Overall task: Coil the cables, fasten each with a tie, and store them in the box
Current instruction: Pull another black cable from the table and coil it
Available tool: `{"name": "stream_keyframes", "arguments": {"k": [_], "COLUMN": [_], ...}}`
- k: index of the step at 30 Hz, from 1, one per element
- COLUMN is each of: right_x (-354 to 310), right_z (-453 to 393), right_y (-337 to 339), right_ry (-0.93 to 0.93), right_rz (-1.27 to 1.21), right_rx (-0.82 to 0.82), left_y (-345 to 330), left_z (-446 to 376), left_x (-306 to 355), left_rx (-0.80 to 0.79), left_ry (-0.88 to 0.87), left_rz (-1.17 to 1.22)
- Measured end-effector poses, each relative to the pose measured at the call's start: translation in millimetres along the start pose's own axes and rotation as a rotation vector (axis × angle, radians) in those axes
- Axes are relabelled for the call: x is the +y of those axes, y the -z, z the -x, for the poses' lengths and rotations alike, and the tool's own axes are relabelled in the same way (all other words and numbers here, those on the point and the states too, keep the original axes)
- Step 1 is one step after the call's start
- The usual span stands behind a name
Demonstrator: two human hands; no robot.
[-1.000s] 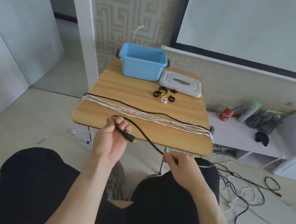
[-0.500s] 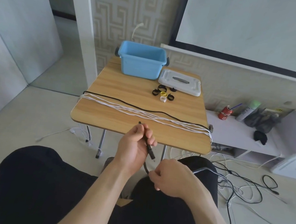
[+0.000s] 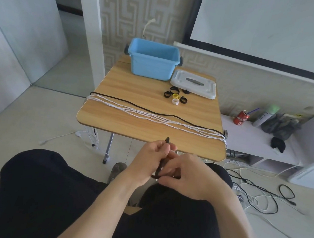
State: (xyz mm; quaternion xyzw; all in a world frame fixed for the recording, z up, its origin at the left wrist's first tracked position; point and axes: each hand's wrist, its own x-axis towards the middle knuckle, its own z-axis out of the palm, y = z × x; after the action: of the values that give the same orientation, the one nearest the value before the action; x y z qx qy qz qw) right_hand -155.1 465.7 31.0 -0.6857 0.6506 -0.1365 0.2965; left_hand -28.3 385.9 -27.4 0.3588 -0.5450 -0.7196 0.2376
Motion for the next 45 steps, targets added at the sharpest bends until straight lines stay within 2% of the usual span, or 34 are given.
{"name": "stream_keyframes", "arguments": {"k": [2, 5, 9, 12, 14, 17, 21, 25, 29, 35, 40, 42, 45], "right_x": [2.1, 8.0, 38.2, 62.6, 67.8, 62.7, 57.8, 55.7, 47.7, 53.0, 70.7, 73.4, 65.0], "right_z": [1.0, -1.0, -0.7, 13.7, 24.0, 22.3, 9.6, 3.9, -0.5, 4.5, 18.4, 22.0, 17.9], "right_y": [-0.4, 3.4, 17.3, 26.4, 30.6, 26.3, 15.6, 5.3, -2.2, -4.9, -2.7, -5.3, -14.7], "right_ry": [0.005, -0.079, -0.278, -0.325, -0.301, -0.252, -0.298, -0.387, -0.391, -0.368, -0.350, -0.347, -0.310], "right_rz": [-0.043, -0.078, -0.143, -0.179, -0.288, -0.437, -0.326, -0.187, -0.242, -0.252, -0.098, -0.027, 0.032], "right_rx": [0.162, 0.387, 0.252, 0.319, 0.393, 0.459, 0.508, 0.501, 0.528, 0.378, 0.329, 0.310, 0.231], "left_y": [7.5, 11.9, 28.5, 51.9, 60.8, 56.1, 51.3, 56.0, 52.0, 59.0, 86.7, 90.2, 82.9], "left_z": [0.4, 3.8, 3.1, 0.4, -0.3, 0.3, 1.7, 2.3, -0.9, -6.0, -1.4, -1.7, -4.7], "left_x": [3.9, 9.5, 8.4, 5.7, 1.4, -2.6, 1.7, 4.7, -2.0, 2.1, 2.0, 2.3, 3.3], "left_rx": [-0.016, -0.197, -0.387, -0.503, -0.595, -0.713, -0.754, -0.628, -0.458, 0.044, 0.429, 0.462, 0.401], "left_ry": [-0.003, 0.015, 0.088, 0.098, 0.125, 0.127, 0.107, 0.091, 0.154, 0.058, -0.053, -0.080, -0.093], "left_rz": [-0.070, -0.135, 0.020, 0.279, 0.381, 0.286, 0.278, 0.278, 0.547, 1.040, 1.127, 1.139, 1.159]}}
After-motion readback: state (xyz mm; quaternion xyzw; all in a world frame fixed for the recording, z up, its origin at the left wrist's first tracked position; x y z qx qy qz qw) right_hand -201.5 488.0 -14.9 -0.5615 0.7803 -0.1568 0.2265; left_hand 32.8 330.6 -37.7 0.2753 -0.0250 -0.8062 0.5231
